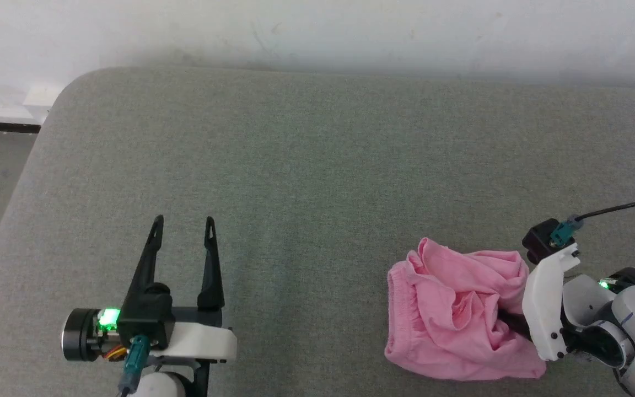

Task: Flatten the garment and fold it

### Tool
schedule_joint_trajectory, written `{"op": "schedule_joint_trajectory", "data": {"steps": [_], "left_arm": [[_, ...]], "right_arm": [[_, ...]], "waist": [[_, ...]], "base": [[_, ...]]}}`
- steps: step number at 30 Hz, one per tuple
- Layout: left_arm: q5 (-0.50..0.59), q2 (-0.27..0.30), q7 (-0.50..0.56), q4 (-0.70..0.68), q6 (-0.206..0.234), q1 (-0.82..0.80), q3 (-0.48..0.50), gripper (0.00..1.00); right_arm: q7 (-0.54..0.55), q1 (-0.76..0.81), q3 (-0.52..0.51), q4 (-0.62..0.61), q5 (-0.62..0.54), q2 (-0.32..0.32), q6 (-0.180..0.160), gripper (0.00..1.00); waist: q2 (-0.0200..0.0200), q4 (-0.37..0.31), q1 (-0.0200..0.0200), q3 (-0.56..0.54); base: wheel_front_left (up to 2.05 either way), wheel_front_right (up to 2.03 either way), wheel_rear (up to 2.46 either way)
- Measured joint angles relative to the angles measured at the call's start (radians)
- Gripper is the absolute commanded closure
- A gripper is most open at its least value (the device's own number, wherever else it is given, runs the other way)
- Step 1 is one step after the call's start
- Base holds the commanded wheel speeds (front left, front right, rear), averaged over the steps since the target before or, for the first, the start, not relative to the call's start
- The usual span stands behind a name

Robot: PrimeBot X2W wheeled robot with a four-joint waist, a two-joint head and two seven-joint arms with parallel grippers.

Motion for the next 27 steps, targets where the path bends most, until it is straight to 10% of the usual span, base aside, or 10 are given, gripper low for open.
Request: {"op": "schedule_joint_trajectory", "data": {"steps": [4, 5, 6, 27], "left_arm": [[0.003, -0.005, 0.000, 0.002, 0.000, -0.003, -0.003, 0.00], [0.004, -0.005, 0.000, 0.003, 0.000, -0.003, -0.002, 0.00], [0.004, -0.005, 0.000, 0.005, 0.000, -0.003, 0.000, 0.00], [0.021, 0.041, 0.000, -0.081, 0.037, 0.030, 0.082, 0.00]], "right_arm": [[-0.046, -0.011, 0.050, 0.016, 0.009, -0.015, 0.000, 0.07], [-0.063, -0.012, 0.059, 0.017, 0.015, -0.021, 0.000, 0.65], [-0.088, -0.013, 0.067, 0.017, 0.018, -0.025, 0.000, 1.00], [-0.229, -0.219, 0.128, -0.193, 0.007, -0.207, 0.001, 1.00]], "waist": [[0.0000, 0.018, -0.0001, 0.011], [0.0000, 0.019, -0.0001, 0.011], [0.0000, 0.019, -0.0001, 0.010], [0.0001, -0.245, 0.0001, 0.031]], "base": [[0.00, 0.00, 0.00], [0.00, 0.00, 0.00], [0.00, 0.00, 0.00], [0.00, 0.00, 0.00]]}}
